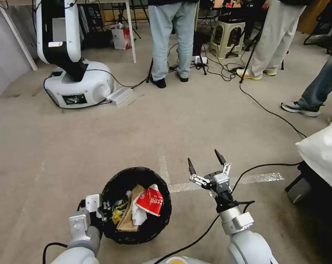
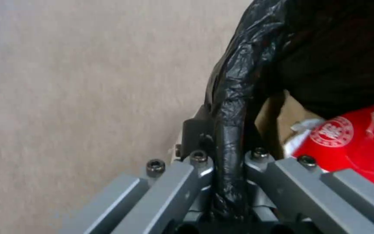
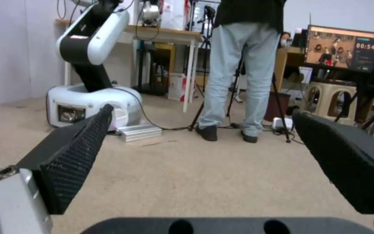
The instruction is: Pick up the trash bin, then pick up the garbage from the floor and place it into the trash bin.
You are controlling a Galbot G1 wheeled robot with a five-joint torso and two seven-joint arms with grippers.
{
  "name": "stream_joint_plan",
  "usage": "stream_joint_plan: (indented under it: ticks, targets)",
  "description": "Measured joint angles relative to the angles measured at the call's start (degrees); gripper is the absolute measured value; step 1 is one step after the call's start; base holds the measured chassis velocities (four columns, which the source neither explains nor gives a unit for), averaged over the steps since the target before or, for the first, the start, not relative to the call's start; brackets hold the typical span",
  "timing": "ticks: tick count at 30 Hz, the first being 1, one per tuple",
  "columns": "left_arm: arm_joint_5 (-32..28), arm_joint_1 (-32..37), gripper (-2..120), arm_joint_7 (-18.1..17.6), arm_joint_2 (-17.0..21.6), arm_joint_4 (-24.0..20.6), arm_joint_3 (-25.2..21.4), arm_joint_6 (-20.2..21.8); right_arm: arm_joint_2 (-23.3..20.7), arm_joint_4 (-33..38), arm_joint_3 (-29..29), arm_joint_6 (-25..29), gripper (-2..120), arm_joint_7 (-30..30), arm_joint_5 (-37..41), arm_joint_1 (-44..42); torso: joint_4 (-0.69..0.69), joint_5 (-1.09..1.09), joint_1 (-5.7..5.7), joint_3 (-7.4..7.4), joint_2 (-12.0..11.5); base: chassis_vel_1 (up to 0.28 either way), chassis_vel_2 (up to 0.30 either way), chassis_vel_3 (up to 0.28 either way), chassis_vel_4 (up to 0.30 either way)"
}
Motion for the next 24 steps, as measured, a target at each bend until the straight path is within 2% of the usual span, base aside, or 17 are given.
stream_joint_plan:
  ticks: [7,20,22,24]
  targets:
    - [-2.0,-2.3,0,-0.6,-0.4,4.1,-1.2,0.8,0.1,0.0,0.1,0.6,100,-0.3,-0.2,-0.4,0.02,0.07,0.0,-0.01,0.0,0.0,0.0,0.0,0.0]
    - [-2.4,-4.3,0,0.0,-0.6,9.3,-3.7,-1.8,0.5,0.2,0.0,1.2,100,-0.5,-1.1,-1.5,0.0,0.04,-0.01,-0.01,0.0,0.0,0.0,0.0,0.0]
    - [-2.3,-4.4,10,0.0,-0.6,9.4,-3.8,-2.6,0.6,0.3,-0.1,1.2,100,-0.6,-1.3,-1.7,0.01,0.02,0.0,0.0,0.0,0.0,0.0,0.0,0.0]
    - [-2.4,-4.5,13,0.1,-0.6,9.5,-3.8,-2.9,0.6,0.3,-0.1,1.2,100,-0.6,-1.4,-1.8,0.0,-0.02,0.0,0.0,0.0,0.0,0.0,0.0,0.0]
